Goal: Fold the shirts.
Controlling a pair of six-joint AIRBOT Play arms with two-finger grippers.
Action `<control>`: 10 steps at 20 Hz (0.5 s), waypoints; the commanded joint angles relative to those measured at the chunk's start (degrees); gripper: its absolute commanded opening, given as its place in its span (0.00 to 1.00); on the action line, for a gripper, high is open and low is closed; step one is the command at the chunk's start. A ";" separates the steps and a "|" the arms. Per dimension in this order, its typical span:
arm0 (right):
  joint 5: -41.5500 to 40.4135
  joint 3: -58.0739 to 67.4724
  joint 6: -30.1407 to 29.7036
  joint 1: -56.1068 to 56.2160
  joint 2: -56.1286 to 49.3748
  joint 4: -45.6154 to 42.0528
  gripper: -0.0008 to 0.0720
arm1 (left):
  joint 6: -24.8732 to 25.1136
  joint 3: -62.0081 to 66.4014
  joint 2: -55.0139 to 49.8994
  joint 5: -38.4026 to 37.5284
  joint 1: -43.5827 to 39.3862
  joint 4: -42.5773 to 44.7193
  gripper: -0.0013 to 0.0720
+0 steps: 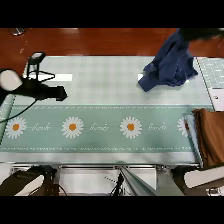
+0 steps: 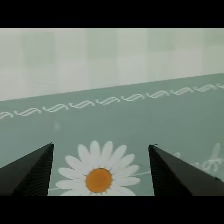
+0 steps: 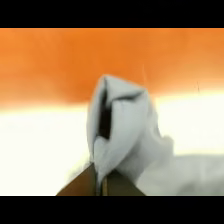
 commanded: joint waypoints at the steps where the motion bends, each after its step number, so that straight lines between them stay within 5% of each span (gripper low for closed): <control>1: -2.54 2.38 -6.43 -0.02 12.79 8.31 0.04 | 0.74 -8.72 14.82 3.52 0.31 -11.41 0.98; 5: 1.51 2.38 -12.94 -0.02 23.52 16.26 0.04 | -0.39 -18.43 25.18 7.91 -2.97 -13.64 0.98; 10: 13.44 2.36 -15.98 -0.04 32.70 22.84 0.04 | -1.40 -20.98 24.44 8.55 -3.76 -16.81 0.98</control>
